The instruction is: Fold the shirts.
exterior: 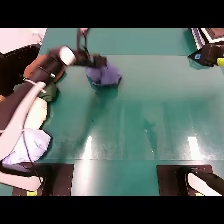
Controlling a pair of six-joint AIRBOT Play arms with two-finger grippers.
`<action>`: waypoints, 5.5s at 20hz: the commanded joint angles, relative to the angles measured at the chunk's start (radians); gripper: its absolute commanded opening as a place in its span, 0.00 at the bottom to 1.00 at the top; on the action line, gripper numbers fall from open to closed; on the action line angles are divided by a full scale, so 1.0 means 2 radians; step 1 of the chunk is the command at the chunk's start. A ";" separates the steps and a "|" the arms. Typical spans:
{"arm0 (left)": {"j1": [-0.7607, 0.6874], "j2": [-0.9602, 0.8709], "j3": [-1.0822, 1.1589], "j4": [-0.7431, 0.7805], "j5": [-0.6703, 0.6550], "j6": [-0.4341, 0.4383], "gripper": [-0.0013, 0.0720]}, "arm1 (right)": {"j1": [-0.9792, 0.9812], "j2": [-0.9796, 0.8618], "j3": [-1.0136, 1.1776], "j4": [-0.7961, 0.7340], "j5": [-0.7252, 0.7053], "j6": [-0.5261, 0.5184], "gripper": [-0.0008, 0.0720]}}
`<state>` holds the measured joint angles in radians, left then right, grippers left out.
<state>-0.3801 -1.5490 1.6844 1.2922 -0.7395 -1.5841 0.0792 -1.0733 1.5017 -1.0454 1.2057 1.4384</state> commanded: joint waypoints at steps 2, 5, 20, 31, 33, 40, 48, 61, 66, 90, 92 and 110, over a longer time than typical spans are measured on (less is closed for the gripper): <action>0.006 0.139 0.083 0.073 -0.068 0.003 0.05 | 0.000 0.013 0.079 -0.003 -0.010 0.000 0.03; -0.023 0.211 0.085 0.074 -0.117 0.011 0.05 | 0.000 -0.004 0.153 -0.002 0.000 0.000 0.03; -0.059 0.104 0.001 0.085 -0.207 0.008 0.77 | 0.000 -0.048 0.254 -0.001 0.128 0.000 0.03; 0.128 -0.026 -0.170 -0.043 -0.142 0.036 0.77 | 0.000 -0.075 0.253 0.003 0.154 0.001 0.03; 0.128 -0.053 -0.170 -0.054 -0.128 0.036 0.77 | 0.000 -0.083 0.253 0.003 0.163 0.001 0.03; 0.128 -0.067 -0.171 -0.061 -0.109 0.036 0.52 | 0.000 -0.092 0.253 0.002 0.168 0.001 0.03; 0.128 -0.028 -0.127 -0.056 -0.132 0.038 0.06 | 0.000 -0.074 0.193 -0.002 0.210 0.011 0.03; 0.128 0.029 -0.104 -0.051 -0.151 0.063 0.06 | 0.132 -0.061 -0.461 0.191 -0.108 -0.039 0.60; 0.128 0.029 -0.104 -0.051 -0.160 0.063 0.06 | 0.212 -0.149 -0.391 0.194 -0.142 -0.045 0.59; 0.128 0.411 0.096 -0.088 -0.184 0.063 0.05 | -0.010 0.146 0.109 -0.067 0.099 0.002 0.03; 0.128 0.399 0.096 -0.085 -0.199 0.063 0.05 | -0.014 0.125 0.112 -0.066 0.150 0.021 0.03; 0.128 0.162 -0.175 -0.004 -0.229 0.089 0.06 | 0.064 -0.131 -0.087 -0.068 0.105 -0.016 0.60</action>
<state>-0.1238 -1.2114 1.3499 1.2469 -1.2251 -1.4097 0.2829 -1.3231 1.3239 -1.1809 1.4185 1.4483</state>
